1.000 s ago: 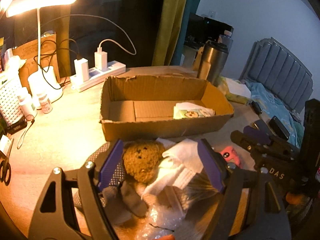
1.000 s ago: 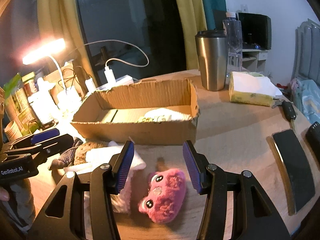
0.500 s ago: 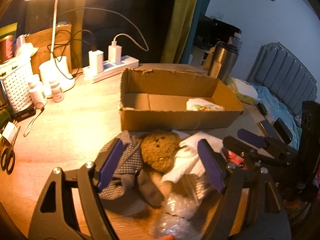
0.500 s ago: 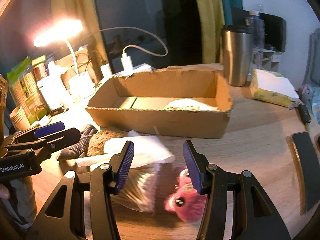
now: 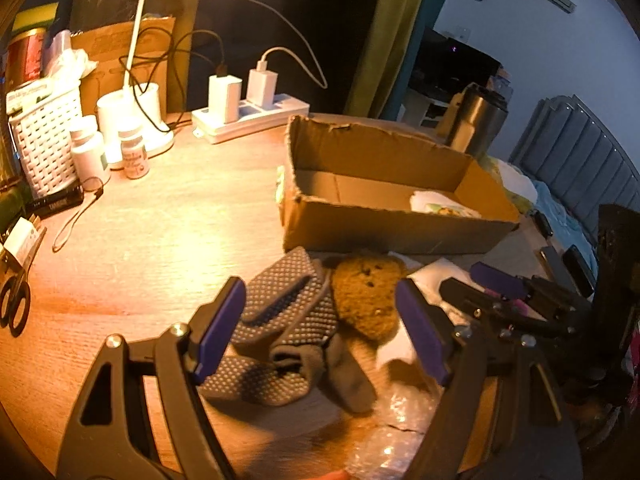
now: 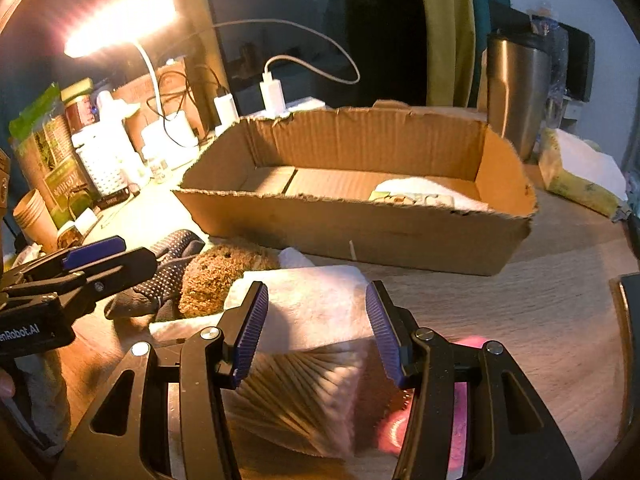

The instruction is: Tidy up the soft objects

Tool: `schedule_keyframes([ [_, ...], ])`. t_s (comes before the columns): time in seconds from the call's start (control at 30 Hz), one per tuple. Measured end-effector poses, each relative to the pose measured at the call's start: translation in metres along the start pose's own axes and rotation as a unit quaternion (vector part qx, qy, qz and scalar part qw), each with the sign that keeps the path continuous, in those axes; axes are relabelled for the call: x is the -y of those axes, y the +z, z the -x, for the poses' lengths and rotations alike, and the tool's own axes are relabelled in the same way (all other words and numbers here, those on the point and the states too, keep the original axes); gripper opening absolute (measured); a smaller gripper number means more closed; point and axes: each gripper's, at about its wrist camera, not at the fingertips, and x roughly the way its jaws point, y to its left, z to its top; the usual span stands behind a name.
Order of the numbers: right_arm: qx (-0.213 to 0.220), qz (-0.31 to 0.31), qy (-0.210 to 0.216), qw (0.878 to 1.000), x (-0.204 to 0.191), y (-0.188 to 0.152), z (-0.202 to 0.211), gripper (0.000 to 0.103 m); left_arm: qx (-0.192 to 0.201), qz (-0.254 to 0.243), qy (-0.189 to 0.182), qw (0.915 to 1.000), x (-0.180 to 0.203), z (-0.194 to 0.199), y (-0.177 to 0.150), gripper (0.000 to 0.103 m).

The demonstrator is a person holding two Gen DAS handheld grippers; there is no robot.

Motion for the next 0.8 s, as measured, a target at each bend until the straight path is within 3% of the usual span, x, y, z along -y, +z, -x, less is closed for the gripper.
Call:
schedule_keyframes([
  [0.23, -0.013, 0.013, -0.003, 1.000, -0.005, -0.003, -0.010, 0.053, -0.011, 0.011, -0.001, 0.9999, -0.009, -0.008, -0.002, 0.078],
  [0.3, -0.012, 0.018, -0.003, 1.000, -0.006, -0.003, -0.011, 0.047, -0.012, 0.012, -0.001, 0.9999, -0.010, -0.008, -0.002, 0.078],
  [0.37, -0.016, 0.027, -0.010, 0.999, -0.008, -0.004, -0.012, 0.024, -0.012, 0.011, -0.001, 0.9999, -0.010, -0.009, -0.002, 0.078],
  [0.47, -0.013, 0.028, -0.007, 0.999, -0.007, -0.005, -0.011, 0.012, -0.013, 0.009, -0.001, 0.9999, -0.008, -0.008, -0.002, 0.078],
  [0.8, 0.030, 0.036, -0.012, 0.999, -0.007, -0.002, 0.018, 0.007, -0.008, -0.001, 0.002, 1.0000, 0.000, 0.000, -0.005, 0.078],
])
